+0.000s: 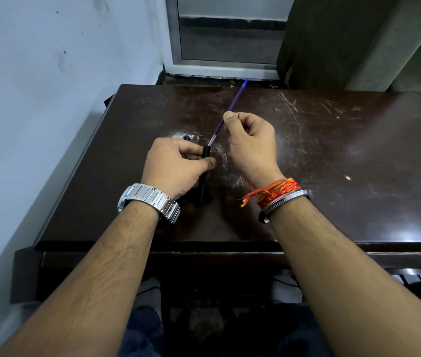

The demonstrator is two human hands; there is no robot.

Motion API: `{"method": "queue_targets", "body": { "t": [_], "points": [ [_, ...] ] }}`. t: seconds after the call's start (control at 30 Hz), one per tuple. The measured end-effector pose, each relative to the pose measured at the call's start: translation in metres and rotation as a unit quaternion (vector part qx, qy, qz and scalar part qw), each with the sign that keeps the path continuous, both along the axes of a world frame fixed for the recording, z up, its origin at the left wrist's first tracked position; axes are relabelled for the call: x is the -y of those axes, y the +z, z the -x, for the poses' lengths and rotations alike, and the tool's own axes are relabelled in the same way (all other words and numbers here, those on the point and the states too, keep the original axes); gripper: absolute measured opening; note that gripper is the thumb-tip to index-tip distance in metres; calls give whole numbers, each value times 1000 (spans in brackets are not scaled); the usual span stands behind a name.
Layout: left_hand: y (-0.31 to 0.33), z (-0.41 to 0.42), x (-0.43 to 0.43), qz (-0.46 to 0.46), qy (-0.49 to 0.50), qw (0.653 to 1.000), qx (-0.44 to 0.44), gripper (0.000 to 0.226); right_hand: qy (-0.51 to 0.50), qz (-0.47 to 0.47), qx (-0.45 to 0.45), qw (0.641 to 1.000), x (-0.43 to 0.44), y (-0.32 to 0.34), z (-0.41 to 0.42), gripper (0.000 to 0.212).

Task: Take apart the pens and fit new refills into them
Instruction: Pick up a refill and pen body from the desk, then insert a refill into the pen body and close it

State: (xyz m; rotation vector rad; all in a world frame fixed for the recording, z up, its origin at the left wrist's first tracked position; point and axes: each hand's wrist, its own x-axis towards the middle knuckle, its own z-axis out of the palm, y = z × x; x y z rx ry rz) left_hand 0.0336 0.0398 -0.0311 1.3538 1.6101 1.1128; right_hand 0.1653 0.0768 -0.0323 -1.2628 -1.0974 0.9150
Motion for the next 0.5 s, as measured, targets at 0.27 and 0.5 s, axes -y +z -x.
{"method": "queue_targets", "body": {
  "t": [0.27,0.5],
  "points": [
    [-4,2,-3,-23,-9,1000,1,20,60,32,71,995,6,-4,7,28],
    [-1,10,-6,-61,66,996,20,14,19,46,101,994,7,-3,7,25]
  ]
}}
